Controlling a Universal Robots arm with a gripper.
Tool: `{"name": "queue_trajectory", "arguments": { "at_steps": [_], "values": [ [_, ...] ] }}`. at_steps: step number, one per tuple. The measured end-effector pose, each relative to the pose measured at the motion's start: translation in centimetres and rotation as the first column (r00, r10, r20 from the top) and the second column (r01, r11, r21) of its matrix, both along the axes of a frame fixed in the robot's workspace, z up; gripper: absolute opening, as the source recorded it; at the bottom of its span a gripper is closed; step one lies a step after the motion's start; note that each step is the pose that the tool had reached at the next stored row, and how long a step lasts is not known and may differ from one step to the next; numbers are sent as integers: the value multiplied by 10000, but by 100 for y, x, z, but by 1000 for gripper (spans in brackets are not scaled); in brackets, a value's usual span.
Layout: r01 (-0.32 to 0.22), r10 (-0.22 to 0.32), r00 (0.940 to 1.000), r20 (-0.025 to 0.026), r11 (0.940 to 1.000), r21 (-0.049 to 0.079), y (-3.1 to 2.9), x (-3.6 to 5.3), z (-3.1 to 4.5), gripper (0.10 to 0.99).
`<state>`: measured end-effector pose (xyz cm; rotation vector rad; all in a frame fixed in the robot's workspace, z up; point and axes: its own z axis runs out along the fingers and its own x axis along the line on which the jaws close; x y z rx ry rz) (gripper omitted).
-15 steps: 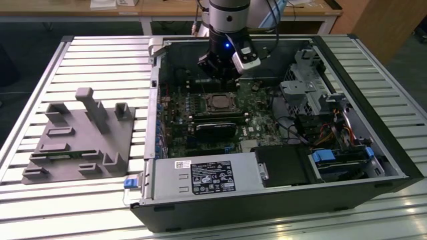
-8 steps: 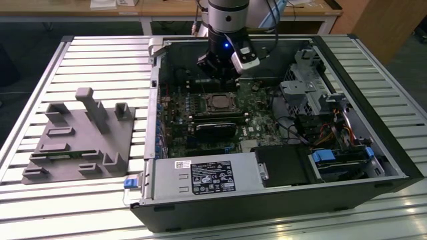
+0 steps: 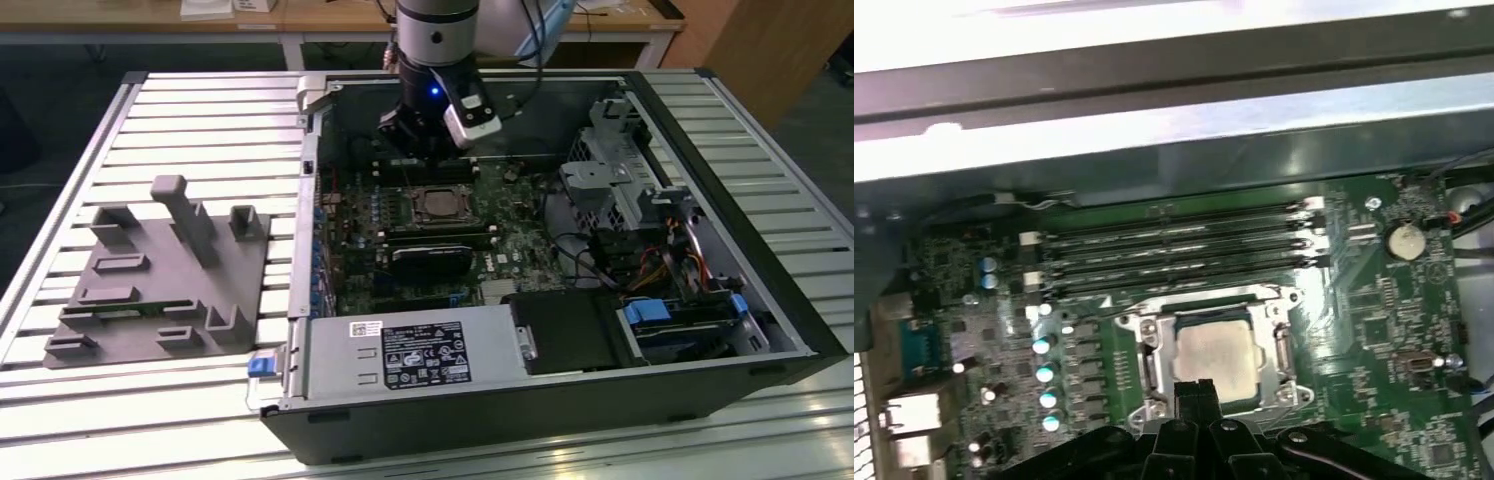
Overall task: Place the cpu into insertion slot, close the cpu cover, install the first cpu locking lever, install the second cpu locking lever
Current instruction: 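Install the first cpu locking lever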
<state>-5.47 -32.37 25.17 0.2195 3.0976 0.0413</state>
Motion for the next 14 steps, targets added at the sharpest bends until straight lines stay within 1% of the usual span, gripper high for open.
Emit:
{"name": "queue_trajectory", "arguments": {
  "at_steps": [5,11,13,14],
  "values": [
    [-1,1,10000,0,10000,8,-2,-134,0,106],
    [-1,1,10000,1,10000,45,-8,-345,0,106],
    [-1,1,10000,1,10000,77,-10,-397,0,106],
    [-1,1,10000,1,9999,119,-12,-421,-1,106]
  ]
}}
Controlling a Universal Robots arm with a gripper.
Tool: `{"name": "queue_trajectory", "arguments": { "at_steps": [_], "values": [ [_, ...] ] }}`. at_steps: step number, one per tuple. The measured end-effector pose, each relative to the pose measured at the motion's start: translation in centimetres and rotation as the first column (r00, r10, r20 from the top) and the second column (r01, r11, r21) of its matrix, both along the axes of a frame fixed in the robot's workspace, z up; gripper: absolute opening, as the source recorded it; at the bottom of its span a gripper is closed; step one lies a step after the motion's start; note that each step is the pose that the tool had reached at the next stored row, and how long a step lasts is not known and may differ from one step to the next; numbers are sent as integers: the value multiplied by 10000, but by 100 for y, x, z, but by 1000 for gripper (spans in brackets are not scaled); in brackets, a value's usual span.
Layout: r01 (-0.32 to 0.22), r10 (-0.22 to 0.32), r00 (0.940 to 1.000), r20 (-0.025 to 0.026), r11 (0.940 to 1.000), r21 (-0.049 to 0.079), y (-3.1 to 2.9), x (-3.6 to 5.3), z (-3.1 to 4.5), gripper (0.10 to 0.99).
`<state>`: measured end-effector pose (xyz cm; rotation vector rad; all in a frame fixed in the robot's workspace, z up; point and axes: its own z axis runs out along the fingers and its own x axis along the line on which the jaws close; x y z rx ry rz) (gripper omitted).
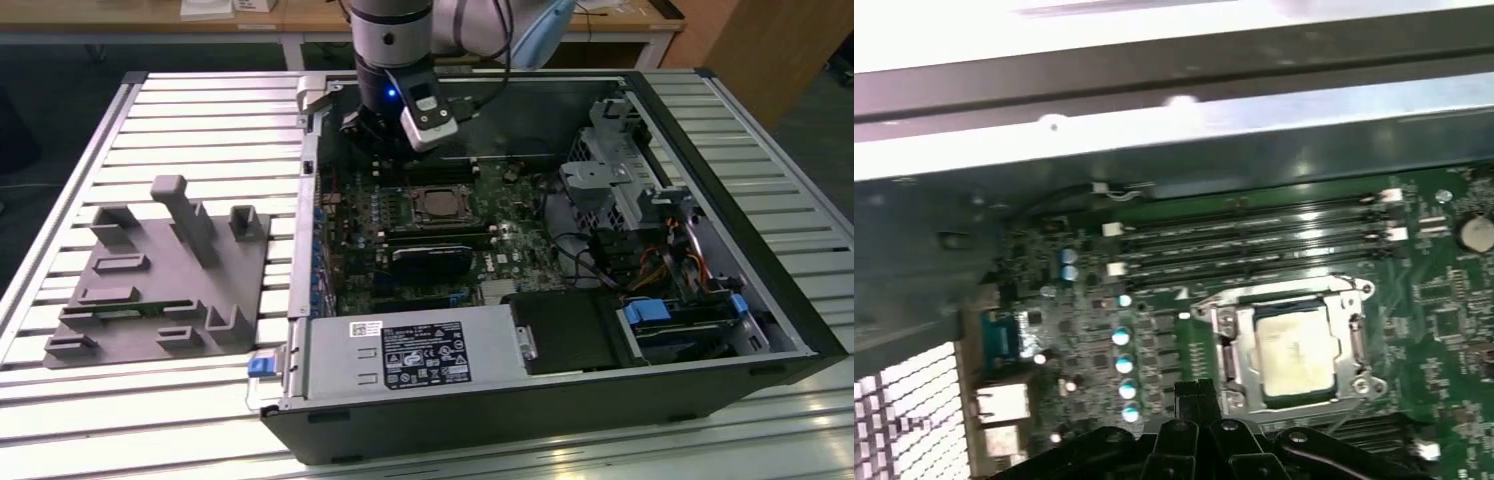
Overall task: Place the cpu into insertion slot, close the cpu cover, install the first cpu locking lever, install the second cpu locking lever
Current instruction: 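Install the first cpu locking lever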
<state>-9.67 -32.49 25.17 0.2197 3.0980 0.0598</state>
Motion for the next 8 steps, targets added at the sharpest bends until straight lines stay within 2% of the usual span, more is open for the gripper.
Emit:
{"name": "queue_trajectory", "arguments": {
  "at_steps": [1,2,5,8],
  "values": [
    [0,0,10000,-2,10000,84,-3,-18,0,106],
    [-1,1,10000,0,9997,230,-7,-29,0,106],
    [-2,2,10000,-1,9971,762,-19,-49,0,106],
    [-8,8,10000,1,9920,1262,-28,-65,0,106]
  ]
}}
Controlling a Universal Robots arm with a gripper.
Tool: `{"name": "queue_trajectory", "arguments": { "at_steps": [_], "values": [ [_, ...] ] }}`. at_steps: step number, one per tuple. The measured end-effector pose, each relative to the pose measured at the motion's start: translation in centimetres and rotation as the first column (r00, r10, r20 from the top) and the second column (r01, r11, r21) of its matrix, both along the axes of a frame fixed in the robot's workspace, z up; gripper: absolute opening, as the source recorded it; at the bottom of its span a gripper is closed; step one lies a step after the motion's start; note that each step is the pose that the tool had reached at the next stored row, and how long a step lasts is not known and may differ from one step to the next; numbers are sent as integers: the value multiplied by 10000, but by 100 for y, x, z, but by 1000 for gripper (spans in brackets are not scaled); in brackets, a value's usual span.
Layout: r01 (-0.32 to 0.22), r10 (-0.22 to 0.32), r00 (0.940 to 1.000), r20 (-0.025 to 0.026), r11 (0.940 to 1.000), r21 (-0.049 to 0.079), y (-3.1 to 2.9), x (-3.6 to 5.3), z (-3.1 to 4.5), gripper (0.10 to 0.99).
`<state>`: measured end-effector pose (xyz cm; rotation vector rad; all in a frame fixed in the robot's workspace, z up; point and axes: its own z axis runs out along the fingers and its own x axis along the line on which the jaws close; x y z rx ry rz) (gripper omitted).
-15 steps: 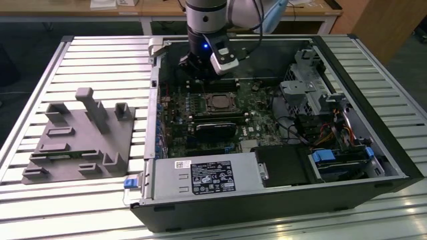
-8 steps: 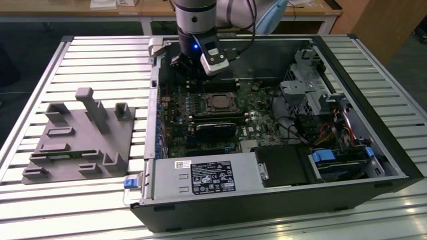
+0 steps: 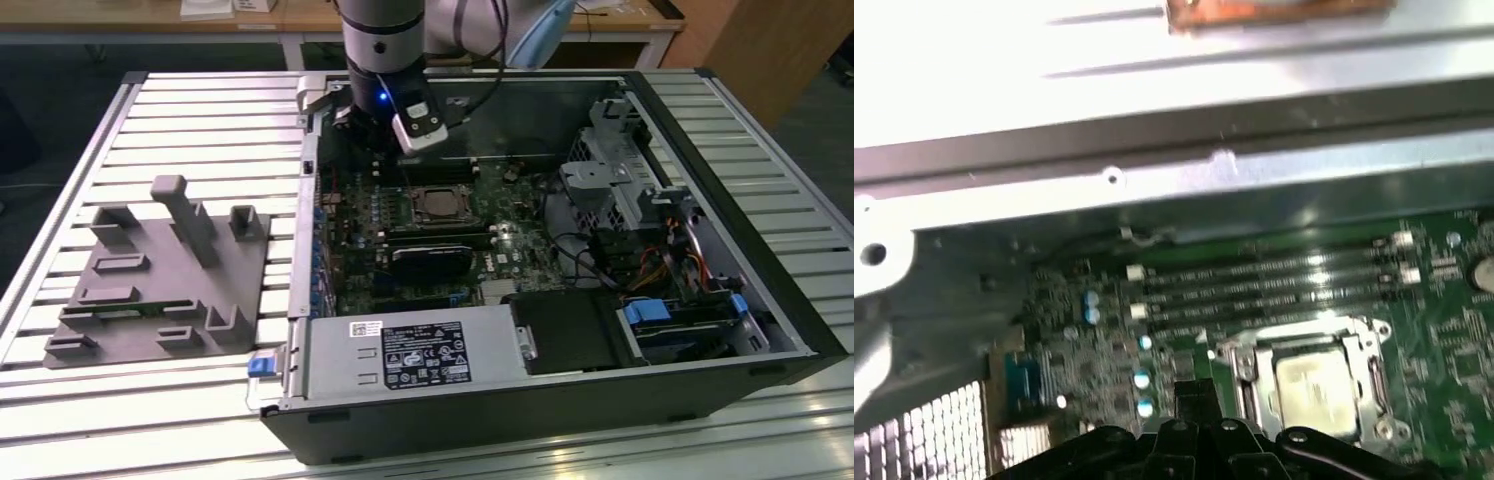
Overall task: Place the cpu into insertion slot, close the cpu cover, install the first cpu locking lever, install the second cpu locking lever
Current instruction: 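Install the first cpu locking lever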
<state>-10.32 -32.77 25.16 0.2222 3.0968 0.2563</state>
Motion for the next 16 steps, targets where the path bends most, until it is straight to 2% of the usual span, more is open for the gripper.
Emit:
{"name": "queue_trajectory", "arguments": {
  "at_steps": [3,7,16],
  "values": [
    [-3,3,10000,-2,9990,448,-10,-22,0,106],
    [-4,4,10000,0,9967,817,-20,-41,-1,106],
    [-4,4,10000,0,9962,870,-21,-40,-21,106]
  ]
}}
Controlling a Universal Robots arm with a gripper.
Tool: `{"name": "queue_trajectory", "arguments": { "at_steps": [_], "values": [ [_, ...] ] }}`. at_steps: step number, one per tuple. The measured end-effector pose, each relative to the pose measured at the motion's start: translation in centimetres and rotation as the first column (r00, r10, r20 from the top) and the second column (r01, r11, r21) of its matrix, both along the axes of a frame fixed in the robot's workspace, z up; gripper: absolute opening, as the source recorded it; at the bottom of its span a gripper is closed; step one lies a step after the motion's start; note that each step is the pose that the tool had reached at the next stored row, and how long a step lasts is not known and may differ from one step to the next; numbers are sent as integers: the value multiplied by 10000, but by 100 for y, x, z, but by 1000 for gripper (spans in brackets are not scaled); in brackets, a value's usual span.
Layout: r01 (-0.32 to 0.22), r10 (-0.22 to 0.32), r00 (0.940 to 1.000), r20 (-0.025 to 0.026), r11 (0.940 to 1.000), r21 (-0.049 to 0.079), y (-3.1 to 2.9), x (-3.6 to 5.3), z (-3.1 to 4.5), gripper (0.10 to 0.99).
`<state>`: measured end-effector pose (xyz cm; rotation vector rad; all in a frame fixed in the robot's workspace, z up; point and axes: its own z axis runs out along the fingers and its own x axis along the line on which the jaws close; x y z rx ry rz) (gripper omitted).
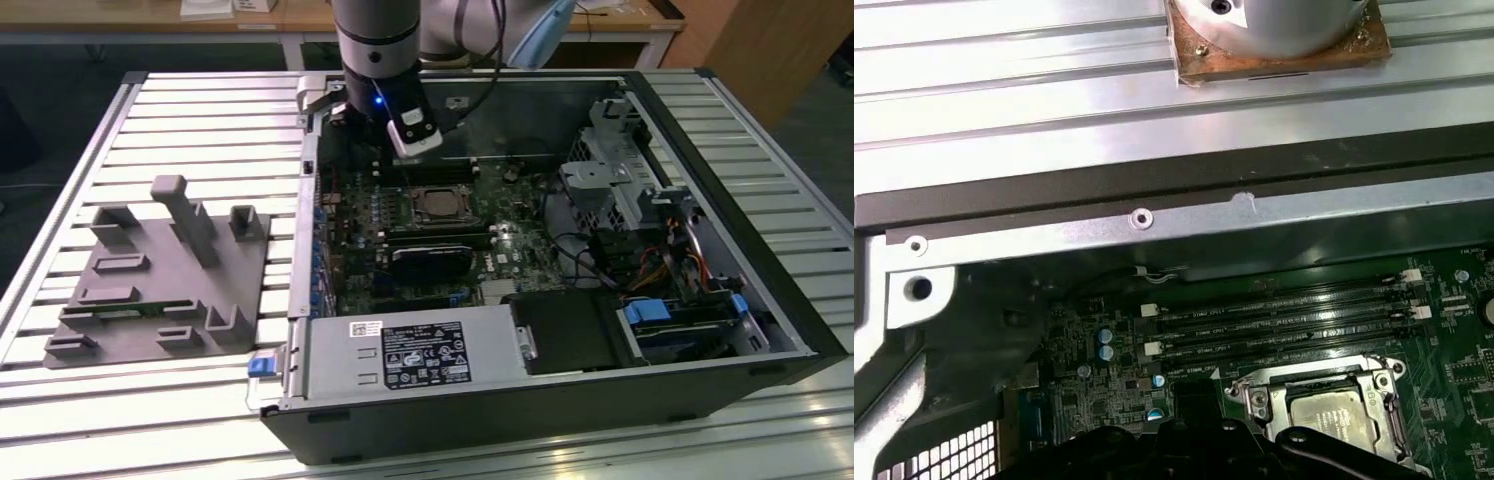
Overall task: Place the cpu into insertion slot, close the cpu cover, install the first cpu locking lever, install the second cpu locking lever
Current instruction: 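Install the first cpu locking lever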
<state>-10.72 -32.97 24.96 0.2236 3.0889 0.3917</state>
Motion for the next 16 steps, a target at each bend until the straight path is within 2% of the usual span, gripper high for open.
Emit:
{"name": "queue_trajectory", "arguments": {
  "at_steps": [9,12,16],
  "values": [
    [0,0,10000,0,10000,0,18,51,-33,106],
    [0,0,10000,0,10000,0,23,122,-35,106],
    [0,0,10000,0,10000,0,25,264,-39,106]
  ]
}}
